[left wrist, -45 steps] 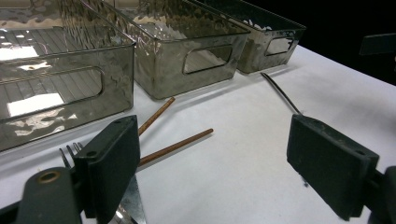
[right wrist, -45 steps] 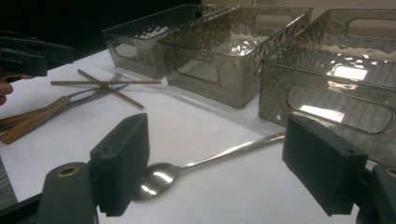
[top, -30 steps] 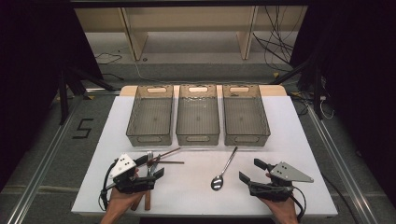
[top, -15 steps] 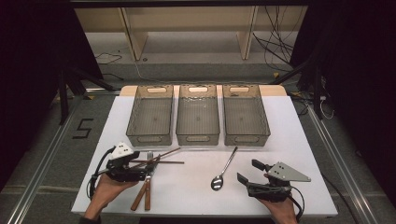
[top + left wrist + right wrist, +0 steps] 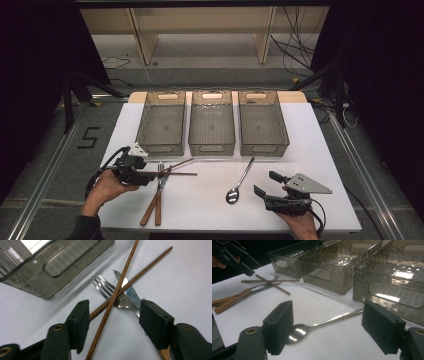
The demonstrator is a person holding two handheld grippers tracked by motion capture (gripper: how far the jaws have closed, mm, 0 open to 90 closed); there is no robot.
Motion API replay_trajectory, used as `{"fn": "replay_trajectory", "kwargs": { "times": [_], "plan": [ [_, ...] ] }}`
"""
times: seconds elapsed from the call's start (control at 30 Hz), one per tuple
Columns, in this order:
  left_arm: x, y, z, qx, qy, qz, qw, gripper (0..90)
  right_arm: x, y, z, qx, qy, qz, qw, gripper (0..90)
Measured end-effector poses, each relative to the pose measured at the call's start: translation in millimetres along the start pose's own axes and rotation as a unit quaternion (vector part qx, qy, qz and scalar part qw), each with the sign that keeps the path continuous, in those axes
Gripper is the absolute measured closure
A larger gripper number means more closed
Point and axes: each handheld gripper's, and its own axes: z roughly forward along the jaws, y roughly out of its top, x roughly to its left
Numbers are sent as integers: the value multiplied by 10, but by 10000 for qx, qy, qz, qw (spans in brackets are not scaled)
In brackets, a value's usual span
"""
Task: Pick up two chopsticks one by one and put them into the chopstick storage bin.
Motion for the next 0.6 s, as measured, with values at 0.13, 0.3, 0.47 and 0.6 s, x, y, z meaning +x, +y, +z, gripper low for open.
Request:
{"fn": "replay_trajectory", "kwargs": {
  "times": [0.13, 0.3, 0.47, 0.6],
  "plan": [
    [36, -29, 76, 269, -40, 44, 9996, 481, 6, -3, 9, 27, 24, -10, 10000, 262],
    [54, -58, 113, 391, 6, 267, 9989, 564, 6, -2, 11, -1, 63, 20, 10000, 262],
    [49, -60, 178, 557, -25, 472, 9973, 609, 7, -4, 14, 7, 90, 31, 10000, 264],
    [72, -66, 240, 645, 41, 512, 9966, 630, 4, -4, 16, 26, 104, 17, 9999, 265]
  ]
}}
